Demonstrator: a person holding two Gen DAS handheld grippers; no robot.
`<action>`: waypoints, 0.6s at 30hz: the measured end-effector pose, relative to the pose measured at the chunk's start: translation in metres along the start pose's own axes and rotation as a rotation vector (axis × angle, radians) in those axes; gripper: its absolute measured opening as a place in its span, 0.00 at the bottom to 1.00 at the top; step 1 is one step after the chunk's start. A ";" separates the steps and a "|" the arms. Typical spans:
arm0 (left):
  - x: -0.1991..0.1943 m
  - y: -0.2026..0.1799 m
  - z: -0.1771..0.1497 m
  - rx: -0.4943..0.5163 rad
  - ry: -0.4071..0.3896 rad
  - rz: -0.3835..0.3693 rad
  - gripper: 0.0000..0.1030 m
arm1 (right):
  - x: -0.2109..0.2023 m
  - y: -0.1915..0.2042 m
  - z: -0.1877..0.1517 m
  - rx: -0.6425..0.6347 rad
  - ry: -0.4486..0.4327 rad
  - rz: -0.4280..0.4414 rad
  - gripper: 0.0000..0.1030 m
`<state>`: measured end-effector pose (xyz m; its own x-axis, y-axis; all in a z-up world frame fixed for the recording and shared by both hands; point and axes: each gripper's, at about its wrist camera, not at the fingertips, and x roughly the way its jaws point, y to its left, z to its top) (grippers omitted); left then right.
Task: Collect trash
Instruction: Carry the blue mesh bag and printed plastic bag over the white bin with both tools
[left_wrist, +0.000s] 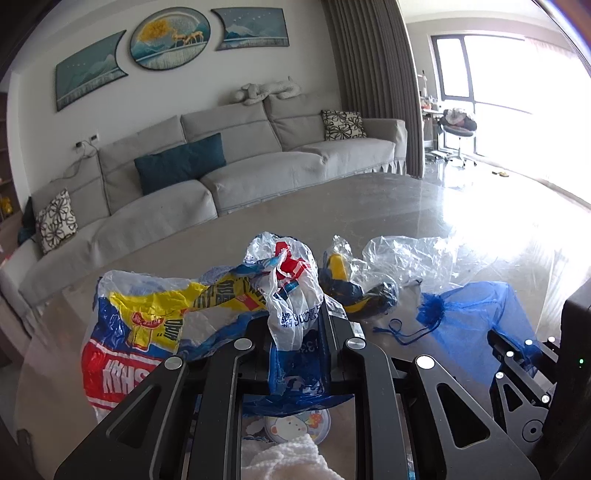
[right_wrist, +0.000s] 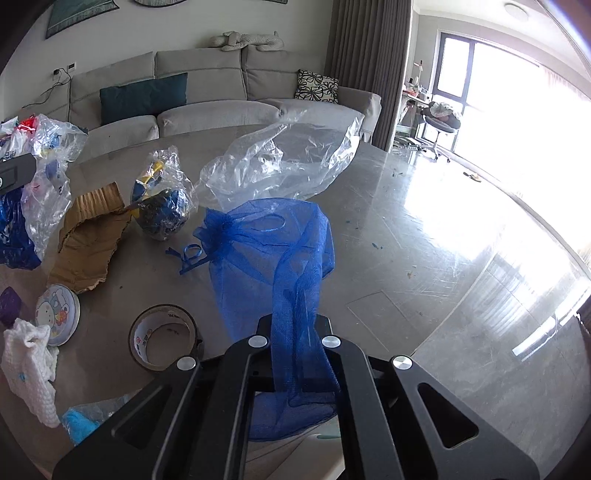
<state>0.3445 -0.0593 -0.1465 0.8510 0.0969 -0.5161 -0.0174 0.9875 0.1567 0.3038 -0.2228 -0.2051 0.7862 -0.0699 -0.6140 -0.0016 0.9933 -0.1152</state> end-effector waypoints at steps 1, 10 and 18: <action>-0.002 0.000 0.000 -0.002 -0.006 0.000 0.17 | -0.009 0.000 0.001 -0.012 -0.017 0.007 0.02; -0.032 -0.011 -0.008 0.027 -0.029 -0.074 0.17 | -0.088 -0.012 -0.005 -0.032 -0.163 0.018 0.02; -0.080 -0.042 -0.011 0.068 -0.077 -0.221 0.18 | -0.145 -0.047 -0.015 0.029 -0.228 -0.010 0.02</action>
<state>0.2713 -0.1068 -0.1212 0.8680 -0.1327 -0.4785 0.2065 0.9728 0.1048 0.1804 -0.2606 -0.1222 0.9054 -0.0608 -0.4202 0.0223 0.9951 -0.0959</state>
